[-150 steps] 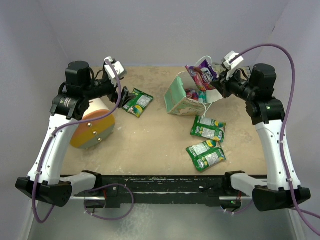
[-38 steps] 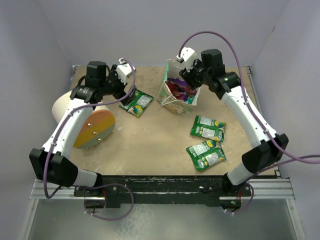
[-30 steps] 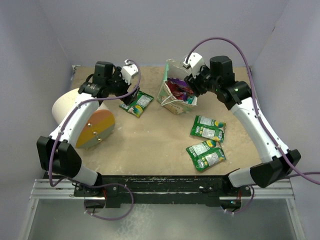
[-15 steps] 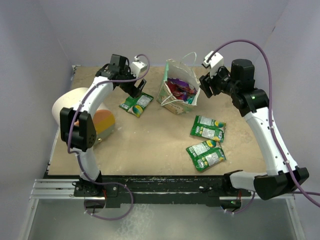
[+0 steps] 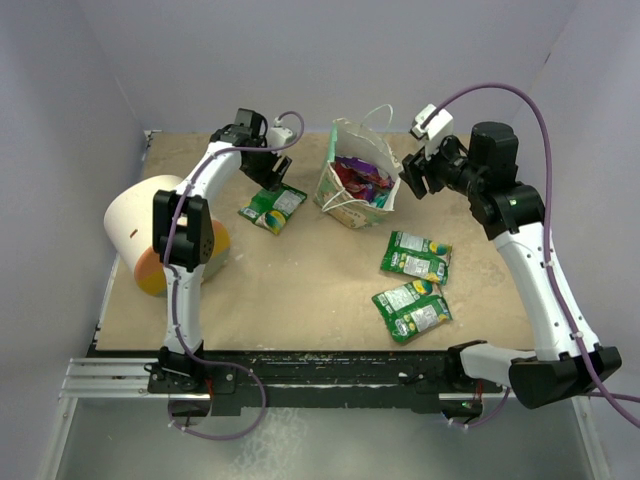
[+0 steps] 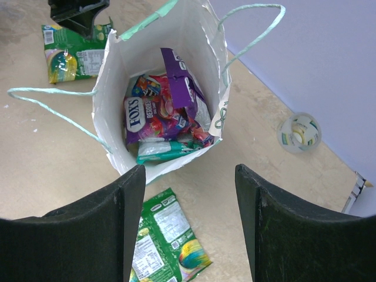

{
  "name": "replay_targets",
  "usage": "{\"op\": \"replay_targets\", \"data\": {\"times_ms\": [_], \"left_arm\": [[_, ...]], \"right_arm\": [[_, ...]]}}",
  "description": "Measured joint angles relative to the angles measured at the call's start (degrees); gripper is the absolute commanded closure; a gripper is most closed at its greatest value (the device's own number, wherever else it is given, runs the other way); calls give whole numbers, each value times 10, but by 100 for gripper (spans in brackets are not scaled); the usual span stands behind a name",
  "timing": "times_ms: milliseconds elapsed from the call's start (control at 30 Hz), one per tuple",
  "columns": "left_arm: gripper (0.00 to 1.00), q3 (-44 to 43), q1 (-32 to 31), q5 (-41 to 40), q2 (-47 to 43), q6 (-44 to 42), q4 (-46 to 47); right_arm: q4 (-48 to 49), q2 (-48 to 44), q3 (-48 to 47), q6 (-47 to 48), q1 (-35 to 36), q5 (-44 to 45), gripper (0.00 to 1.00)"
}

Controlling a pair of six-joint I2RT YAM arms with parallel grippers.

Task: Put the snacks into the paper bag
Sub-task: Pick up the snack from the center of the board.

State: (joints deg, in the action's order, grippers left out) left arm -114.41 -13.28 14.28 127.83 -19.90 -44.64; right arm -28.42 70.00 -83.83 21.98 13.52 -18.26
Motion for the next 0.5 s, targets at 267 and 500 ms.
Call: {"op": "replay_targets", "data": {"times_ms": [267,500], "left_arm": [[34,-78,18,12,71,9,-37],[34,-113,24,23,109,20,-60]], "right_arm": [[6,-3,7,-4,-9,-16,34],[13,-10,10,-6,-18,-25,34]]}}
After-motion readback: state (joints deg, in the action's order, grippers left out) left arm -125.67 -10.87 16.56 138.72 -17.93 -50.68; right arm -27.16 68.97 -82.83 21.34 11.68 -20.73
